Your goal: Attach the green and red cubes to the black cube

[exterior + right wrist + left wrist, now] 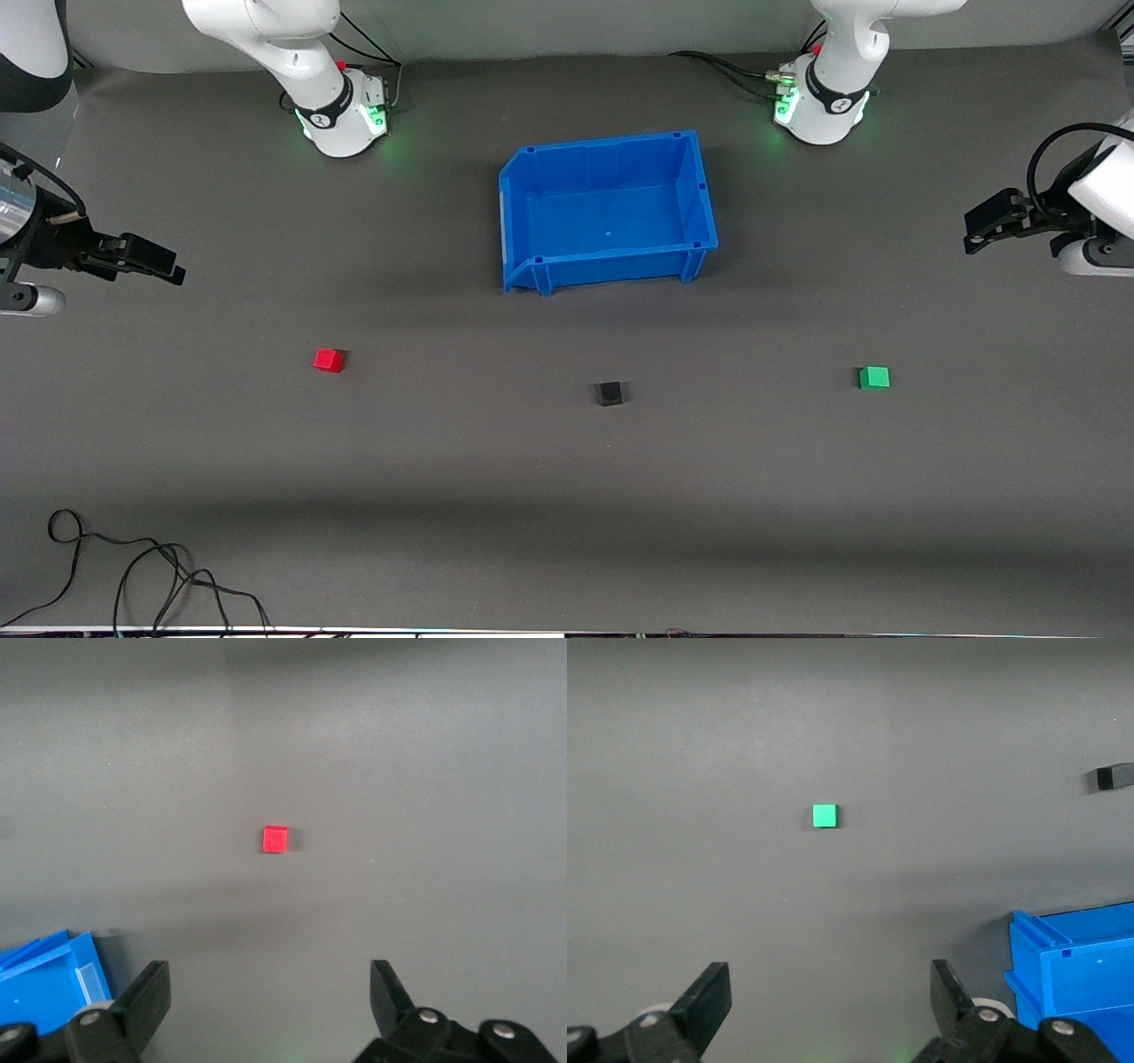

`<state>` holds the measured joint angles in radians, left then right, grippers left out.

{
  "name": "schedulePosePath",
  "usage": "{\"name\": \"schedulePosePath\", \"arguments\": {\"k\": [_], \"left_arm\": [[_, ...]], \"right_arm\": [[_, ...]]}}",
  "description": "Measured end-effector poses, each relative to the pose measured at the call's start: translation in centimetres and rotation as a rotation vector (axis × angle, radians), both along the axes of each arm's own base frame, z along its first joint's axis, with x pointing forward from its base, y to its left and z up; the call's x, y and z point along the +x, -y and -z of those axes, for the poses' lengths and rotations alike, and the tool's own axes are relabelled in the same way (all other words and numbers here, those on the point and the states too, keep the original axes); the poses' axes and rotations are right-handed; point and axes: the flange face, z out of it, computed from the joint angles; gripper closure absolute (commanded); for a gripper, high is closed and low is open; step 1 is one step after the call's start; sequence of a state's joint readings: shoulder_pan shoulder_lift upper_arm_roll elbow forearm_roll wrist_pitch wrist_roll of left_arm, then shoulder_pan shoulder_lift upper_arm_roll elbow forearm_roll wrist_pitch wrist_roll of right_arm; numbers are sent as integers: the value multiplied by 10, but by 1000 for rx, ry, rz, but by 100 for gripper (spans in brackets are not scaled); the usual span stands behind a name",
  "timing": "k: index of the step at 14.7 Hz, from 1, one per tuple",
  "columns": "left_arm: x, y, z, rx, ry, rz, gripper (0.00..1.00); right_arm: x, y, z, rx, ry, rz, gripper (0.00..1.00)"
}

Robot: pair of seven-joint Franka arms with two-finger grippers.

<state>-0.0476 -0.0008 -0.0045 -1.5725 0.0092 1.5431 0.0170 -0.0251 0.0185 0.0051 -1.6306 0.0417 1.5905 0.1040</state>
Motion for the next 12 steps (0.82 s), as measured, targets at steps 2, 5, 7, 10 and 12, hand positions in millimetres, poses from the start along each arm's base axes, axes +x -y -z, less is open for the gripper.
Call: {"name": "schedulePosePath", "arguments": {"k": [2, 5, 7, 10, 12], "left_arm": [[0, 0, 0, 0, 0, 0, 0], [0, 0, 1, 0, -1, -1, 0], [1, -2, 2, 1, -5, -30, 0], [4, -7, 11, 8, -20, -202, 0], [7, -8, 15, 15, -25, -340, 0]], "right_arm": [[0, 0, 0, 0, 0, 0, 0], [0, 0, 0, 0, -1, 0, 0], [0, 0, 0, 0, -2, 0, 0], [0, 1, 6, 0, -21, 1, 0], [2, 1, 12, 1, -32, 1, 0]]}}
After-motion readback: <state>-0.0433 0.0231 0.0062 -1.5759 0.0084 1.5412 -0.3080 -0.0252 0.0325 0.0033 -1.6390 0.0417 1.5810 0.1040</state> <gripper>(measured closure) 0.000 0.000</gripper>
